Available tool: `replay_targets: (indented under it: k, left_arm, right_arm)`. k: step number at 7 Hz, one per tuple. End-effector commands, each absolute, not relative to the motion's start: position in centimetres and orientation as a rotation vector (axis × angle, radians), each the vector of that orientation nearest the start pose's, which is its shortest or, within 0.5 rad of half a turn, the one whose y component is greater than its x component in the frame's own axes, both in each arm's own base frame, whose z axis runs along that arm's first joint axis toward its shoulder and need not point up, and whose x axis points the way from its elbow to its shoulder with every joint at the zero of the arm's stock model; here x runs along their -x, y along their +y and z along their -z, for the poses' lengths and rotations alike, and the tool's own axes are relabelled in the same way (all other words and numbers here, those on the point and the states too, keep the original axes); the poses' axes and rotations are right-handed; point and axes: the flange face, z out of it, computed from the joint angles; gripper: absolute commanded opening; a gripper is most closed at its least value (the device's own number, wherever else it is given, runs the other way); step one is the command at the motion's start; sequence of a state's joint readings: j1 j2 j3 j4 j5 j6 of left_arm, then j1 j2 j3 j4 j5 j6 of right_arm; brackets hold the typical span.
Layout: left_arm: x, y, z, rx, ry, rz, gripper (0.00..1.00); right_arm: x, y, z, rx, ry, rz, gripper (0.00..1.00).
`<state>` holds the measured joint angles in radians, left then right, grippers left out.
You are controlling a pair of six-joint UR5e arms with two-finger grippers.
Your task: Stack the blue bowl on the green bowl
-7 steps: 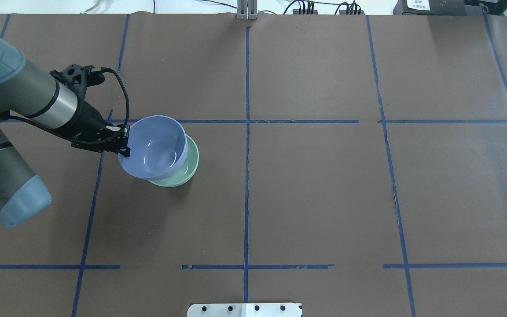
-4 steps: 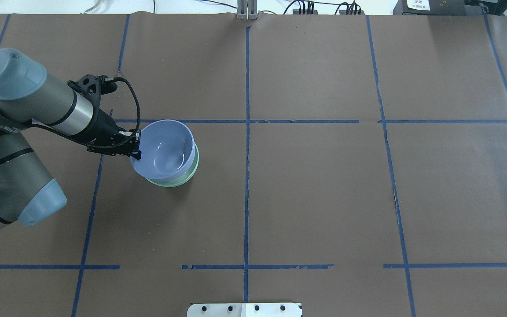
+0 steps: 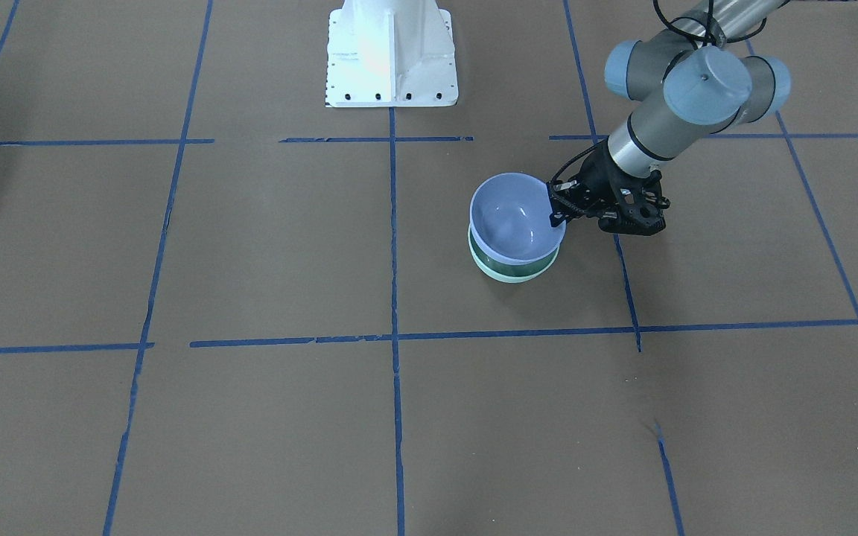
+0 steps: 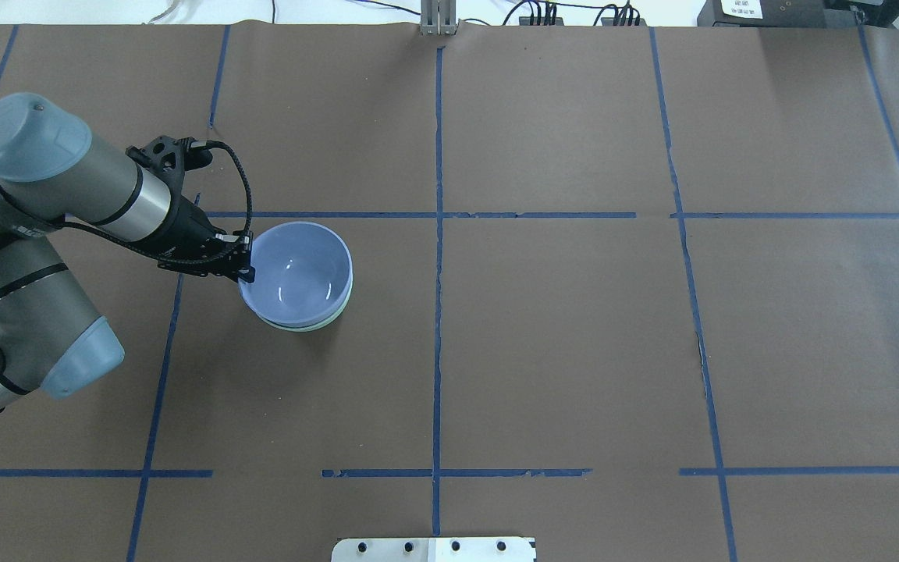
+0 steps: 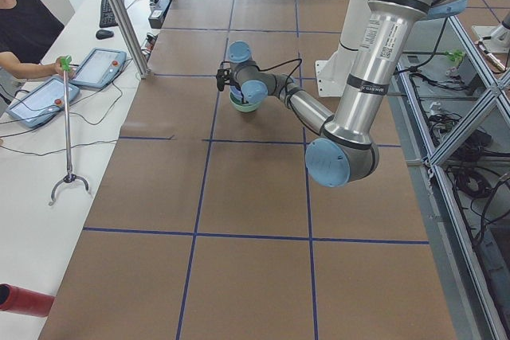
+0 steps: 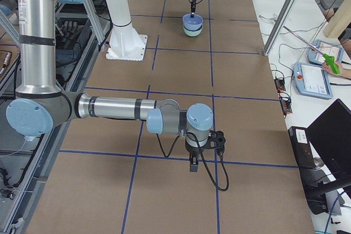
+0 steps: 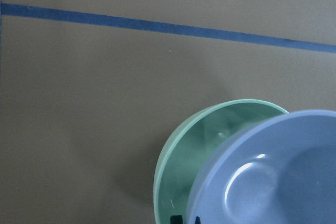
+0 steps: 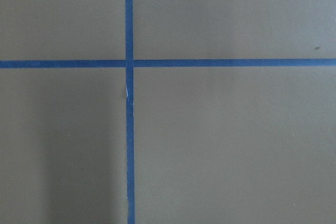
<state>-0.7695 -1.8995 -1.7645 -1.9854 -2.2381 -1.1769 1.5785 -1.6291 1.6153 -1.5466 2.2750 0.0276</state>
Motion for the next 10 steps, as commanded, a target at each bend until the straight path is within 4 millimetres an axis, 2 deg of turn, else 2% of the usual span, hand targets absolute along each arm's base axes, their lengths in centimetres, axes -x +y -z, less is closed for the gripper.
replay_targets:
  k: [1,3,4,6,7,8,9,10]
  left_arm:
    - [-37.9,-46.7,-33.8,0.01,1.097,0.019,1.0]
    - [-36.8,-46.9,-32.4,-0.017,1.116,0.019,1.0]
    - [-34.7,-47.5,-31.9,-0.065,1.116,0.001,1.0]
    - [-27.0,-51.5,-31.9,-0.235,1.022,-0.118,1.0]
    - [-24.2,-52.3,-32.0,-0.266,0.961,-0.168,1.0]
    - [-18.9,-54.1,-32.9,-0.264,0.885,-0.146,1.0]
    - [-13.7,-55.3,-34.2,-0.253,0.818,-0.133,1.0]
    - [-9.3,-54.3,-39.4,-0.245,0.77,-0.192,1.0]
  right_arm:
    - [-7.2,-46.7,-66.7,-0.003,-0.704,-0.03,1.0]
    - [-7.2,-46.7,-66.7,-0.002,-0.704,-0.031,1.0]
    - [-7.2,-46.7,-66.7,-0.002,-0.704,-0.031,1.0]
    - [-7.2,-46.7,-66.7,-0.003,-0.704,-0.03,1.0]
    - [-7.2,-46.7,-66.7,-0.002,-0.704,-0.031,1.0]
    - [-7.2,-46.7,-66.7,-0.002,-0.704,-0.031,1.0]
    - [-7.2,-46.7,-66.7,-0.003,-0.704,-0.03,1.0]
    - [-7.2,-46.7,-66.7,-0.003,-0.704,-0.03,1.0]
